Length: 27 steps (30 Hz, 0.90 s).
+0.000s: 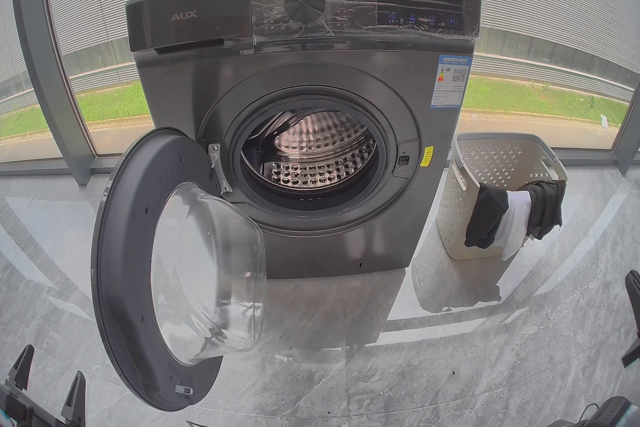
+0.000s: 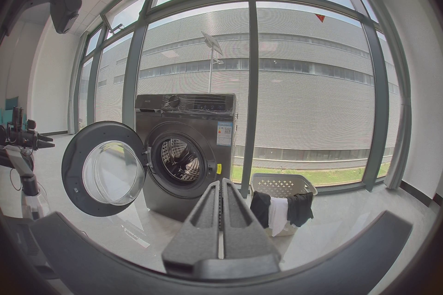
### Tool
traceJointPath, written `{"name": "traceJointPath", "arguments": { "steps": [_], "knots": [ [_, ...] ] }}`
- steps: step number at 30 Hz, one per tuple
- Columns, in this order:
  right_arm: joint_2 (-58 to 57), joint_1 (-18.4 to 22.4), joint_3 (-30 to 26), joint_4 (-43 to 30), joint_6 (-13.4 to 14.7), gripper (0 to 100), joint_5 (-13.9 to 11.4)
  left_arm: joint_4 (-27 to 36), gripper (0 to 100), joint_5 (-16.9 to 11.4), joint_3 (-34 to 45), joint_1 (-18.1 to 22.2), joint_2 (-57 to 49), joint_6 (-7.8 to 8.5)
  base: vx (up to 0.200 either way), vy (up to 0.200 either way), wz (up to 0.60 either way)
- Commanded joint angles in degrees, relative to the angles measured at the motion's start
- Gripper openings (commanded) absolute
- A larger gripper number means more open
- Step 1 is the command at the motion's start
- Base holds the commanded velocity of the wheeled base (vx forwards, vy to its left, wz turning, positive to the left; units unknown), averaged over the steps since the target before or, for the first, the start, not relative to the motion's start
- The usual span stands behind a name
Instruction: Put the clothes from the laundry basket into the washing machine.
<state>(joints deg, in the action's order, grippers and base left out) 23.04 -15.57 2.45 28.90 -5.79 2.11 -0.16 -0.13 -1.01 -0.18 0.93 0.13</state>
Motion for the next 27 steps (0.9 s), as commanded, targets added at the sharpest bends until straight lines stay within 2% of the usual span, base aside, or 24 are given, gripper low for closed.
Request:
{"name": "traceJointPath", "arguments": {
  "steps": [1,2,3,4,7,10,14,15,16,17,18,19,20,21,22,23,24,25,26,27],
  "knots": [
    [-13.55,2.65,-2.45,-7.90,0.69,0,0.09,-0.02,100,-0.04,0.92,0.01,-0.93,0.13,0.000,0.000,0.00],
    [-15.83,2.82,-2.45,-10.18,0.78,0,0.09,-0.02,100,-0.04,0.92,0.01,-0.93,0.13,0.000,0.000,0.00],
    [-17.33,2.91,-2.45,-11.94,0.78,0,0.18,-0.02,0,-0.13,0.92,0.01,-0.93,0.13,0.000,0.000,0.00],
    [-18.38,3.09,-2.45,-14.23,0.96,0,0.70,-0.02,0,-0.04,0.92,0.01,-0.93,0.13,0.000,0.000,0.00],
    [-17.77,3.09,-2.45,-14.23,1.22,0,2.02,-0.19,0,-0.04,1.01,0.01,-0.93,0.13,0.000,0.000,0.00],
    [-17.77,3.09,-2.45,-14.05,2.01,0,2.37,-0.37,0,-0.13,0.92,0.09,-0.93,1.89,0.000,0.000,0.00],
    [-17.77,3.09,-2.45,-14.31,2.63,0,2.81,-0.54,0,-0.57,0.92,0.09,-0.93,1.80,0.000,0.000,0.00],
    [-17.77,3.09,-2.45,-14.49,2.63,0,2.81,-1.78,0,-0.22,-1.36,0.09,-0.05,0.83,0.000,0.000,0.00],
    [-17.77,3.09,-2.45,-14.58,2.63,0,2.81,-6.61,0,-0.31,-9.27,-0.61,5.49,-1.54,0.000,0.000,0.00],
    [-17.77,3.09,-2.45,-14.67,2.71,0,2.81,-11.53,0,0.13,-16.30,-2.72,12.52,-2.68,0.000,0.000,0.00],
    [-17.77,3.09,-2.45,-14.84,2.71,0,2.81,-16.28,0,0.22,-23.33,-5.53,19.46,-2.42,0.000,0.000,0.00],
    [-17.77,3.09,-2.45,-14.84,2.71,0,2.81,-16.28,0,0.22,-23.33,-5.53,19.46,-2.42,0.000,0.000,0.00],
    [-17.77,3.09,-2.45,-15.63,2.89,0,2.73,-21.90,0,-0.31,-40.21,-12.21,32.65,-0.05,0.000,0.000,0.00],
    [-17.77,3.09,-2.45,-15.46,2.98,0,2.73,-21.02,0,-0.57,-43.99,-13.53,36.08,0.83,0.000,0.000,0.00],
    [-17.77,3.09,-2.45,-15.28,2.98,0,2.73,-19.18,0,-1.45,-47.15,-15.46,39.77,1.80,0.000,0.000,0.00],
    [-17.77,3.09,-2.45,-15.28,3.07,0,2.73,-18.47,0,-1.98,-47.77,-16.08,40.73,2.06,0.000,0.000,0.00],
    [-17.77,3.09,-2.45,-15.63,3.07,0,2.73,-16.54,0,-4.44,-48.82,-18.36,43.37,2.24,0.000,0.000,0.00],
    [-17.77,3.09,-2.45,-15.72,3.07,0,2.73,-16.36,0,-4.70,-48.91,-18.63,43.81,2.24,0.000,0.000,0.00],
    [-17.77,3.09,-2.45,-15.81,2.98,0,2.64,-14.87,0,-7.34,-49.61,-21.53,47.41,2.85,0.000,0.000,0.00],
    [-17.77,3.09,-2.45,-15.81,2.89,0,2.64,-14.52,0,-8.22,-50.40,-23.28,49.26,4.44,0.000,0.000,0.00]
  ]
}}
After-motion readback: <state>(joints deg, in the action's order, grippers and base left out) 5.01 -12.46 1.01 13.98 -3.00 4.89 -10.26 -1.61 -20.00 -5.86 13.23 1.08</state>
